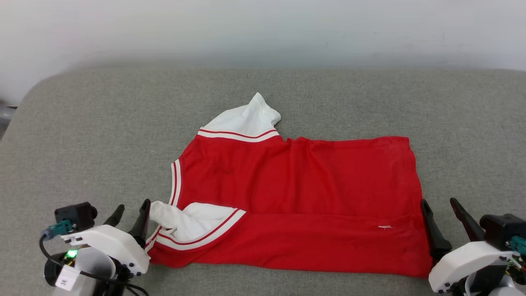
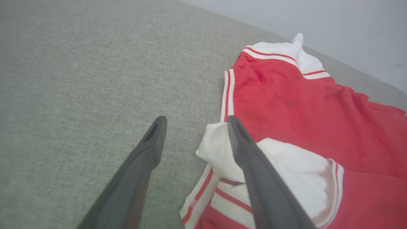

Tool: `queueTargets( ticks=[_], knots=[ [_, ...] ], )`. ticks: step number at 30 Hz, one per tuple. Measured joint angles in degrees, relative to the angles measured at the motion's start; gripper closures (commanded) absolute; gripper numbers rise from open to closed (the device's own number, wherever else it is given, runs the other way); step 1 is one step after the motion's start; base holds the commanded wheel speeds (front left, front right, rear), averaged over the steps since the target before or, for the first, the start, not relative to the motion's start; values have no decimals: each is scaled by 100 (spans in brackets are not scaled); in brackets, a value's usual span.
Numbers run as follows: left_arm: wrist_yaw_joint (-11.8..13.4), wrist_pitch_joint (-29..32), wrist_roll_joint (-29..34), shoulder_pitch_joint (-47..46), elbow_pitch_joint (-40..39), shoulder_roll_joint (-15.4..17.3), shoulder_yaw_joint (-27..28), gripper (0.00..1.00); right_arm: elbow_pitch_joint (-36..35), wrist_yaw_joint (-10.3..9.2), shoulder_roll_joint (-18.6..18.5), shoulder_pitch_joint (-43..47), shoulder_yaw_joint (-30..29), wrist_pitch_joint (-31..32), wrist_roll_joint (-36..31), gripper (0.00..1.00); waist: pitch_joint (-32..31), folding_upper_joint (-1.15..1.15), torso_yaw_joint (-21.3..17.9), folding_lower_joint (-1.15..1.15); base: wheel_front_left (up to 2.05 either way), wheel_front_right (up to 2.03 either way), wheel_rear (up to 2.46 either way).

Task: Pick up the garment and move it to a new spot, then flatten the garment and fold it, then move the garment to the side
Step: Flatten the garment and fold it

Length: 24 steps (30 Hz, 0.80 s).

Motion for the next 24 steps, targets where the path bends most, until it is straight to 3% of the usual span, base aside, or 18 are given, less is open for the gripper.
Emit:
queueTargets(
  ticks=[4, 8, 14, 19, 24],
  knots=[
    [47, 736, -171, 62, -318, 322, 23, 0, -261, 0, 112, 210, -104, 23, -19, 0, -170, 0, 7, 0, 0, 0, 0],
    [101, 1956, -510, 113, -846, 635, -45, 0, -521, 0, 221, 361, -154, 114, -67, 0, -273, 0, -6, -1, 0, 0, 0],
    [415, 3485, -1049, 344, -1481, 998, -96, 0, -766, 0, 327, 441, -170, 315, -124, 0, -238, 0, -106, -1, 0, 0, 0],
    [679, 4017, -1239, 432, -1590, 1060, -115, 0, -865, 0, 385, 426, -155, 402, -121, 0, -100, 0, -218, 0, 0, 0, 0],
    [749, 4203, -1380, 439, -1363, 927, -193, 0, -884, 0, 415, 387, -144, 413, -109, 0, 71, 0, -343, 0, 0, 0, 0]
  ],
)
